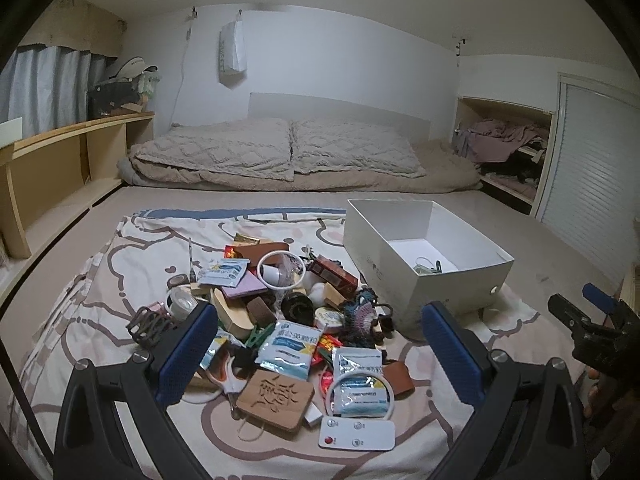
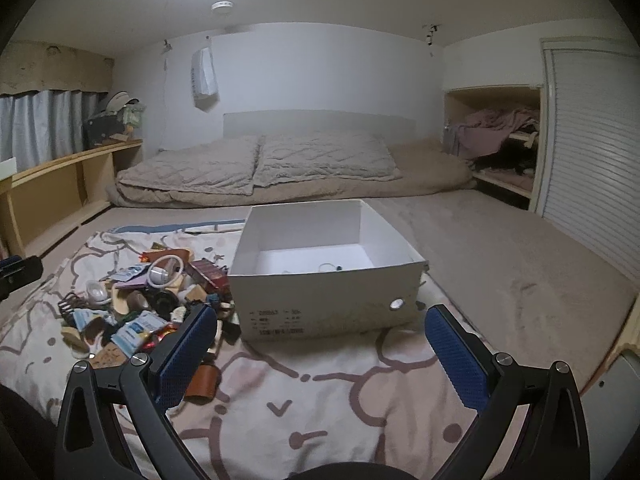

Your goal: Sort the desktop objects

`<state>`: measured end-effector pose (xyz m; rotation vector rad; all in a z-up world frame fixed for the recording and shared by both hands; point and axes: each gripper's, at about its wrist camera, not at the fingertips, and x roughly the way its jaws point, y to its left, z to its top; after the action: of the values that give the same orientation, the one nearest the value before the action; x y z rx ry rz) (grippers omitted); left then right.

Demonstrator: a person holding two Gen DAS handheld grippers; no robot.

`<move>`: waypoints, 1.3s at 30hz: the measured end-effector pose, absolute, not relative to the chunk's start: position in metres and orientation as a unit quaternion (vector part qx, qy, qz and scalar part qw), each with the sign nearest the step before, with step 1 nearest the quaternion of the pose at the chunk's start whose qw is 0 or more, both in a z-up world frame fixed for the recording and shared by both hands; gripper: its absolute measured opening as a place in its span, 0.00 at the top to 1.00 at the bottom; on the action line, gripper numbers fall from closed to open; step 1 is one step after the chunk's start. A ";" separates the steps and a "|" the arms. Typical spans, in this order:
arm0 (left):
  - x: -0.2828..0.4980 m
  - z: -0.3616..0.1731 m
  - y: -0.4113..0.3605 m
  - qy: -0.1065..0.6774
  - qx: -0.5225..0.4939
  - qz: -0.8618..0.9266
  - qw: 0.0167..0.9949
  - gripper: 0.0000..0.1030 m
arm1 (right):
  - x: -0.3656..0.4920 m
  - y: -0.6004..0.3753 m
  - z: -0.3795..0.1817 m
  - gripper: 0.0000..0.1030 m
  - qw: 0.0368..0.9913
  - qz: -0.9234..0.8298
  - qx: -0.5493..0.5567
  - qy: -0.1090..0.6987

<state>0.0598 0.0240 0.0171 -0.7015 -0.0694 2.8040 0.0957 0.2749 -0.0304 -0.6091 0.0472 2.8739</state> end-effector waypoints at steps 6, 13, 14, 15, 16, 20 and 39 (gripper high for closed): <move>0.066 0.009 0.030 -0.018 -0.245 0.961 0.127 0.01 | 0.105 0.275 -0.029 0.00 0.104 0.977 -0.183 0.016; 0.067 0.004 0.032 -0.013 -0.245 0.961 0.125 0.01 | 0.107 0.273 -0.032 0.00 0.102 0.979 -0.179 0.005; 0.067 0.003 0.033 -0.013 -0.245 0.962 0.124 0.01 | 0.107 0.273 -0.033 0.00 0.101 0.978 -0.182 0.005; 0.066 0.002 0.033 -0.012 -0.245 0.962 0.123 0.01 | 0.108 0.273 -0.033 0.00 0.101 0.978 -0.183 0.006; 0.066 0.001 0.033 -0.012 -0.245 0.962 0.123 0.01 | 0.108 0.273 -0.033 0.00 0.102 0.978 -0.182 0.007; 0.064 -0.002 0.034 -0.010 -0.247 0.961 0.123 0.01 | 0.109 0.274 -0.033 0.00 0.103 0.978 -0.179 0.008; 0.058 -0.009 0.037 -0.004 -0.253 0.961 0.117 0.01 | 0.108 0.273 -0.034 0.00 0.106 0.977 -0.183 0.003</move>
<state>0.0579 0.0368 -0.0093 -0.7394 -0.0120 2.8122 0.1079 0.2734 -0.0340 -0.5396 0.0077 2.8785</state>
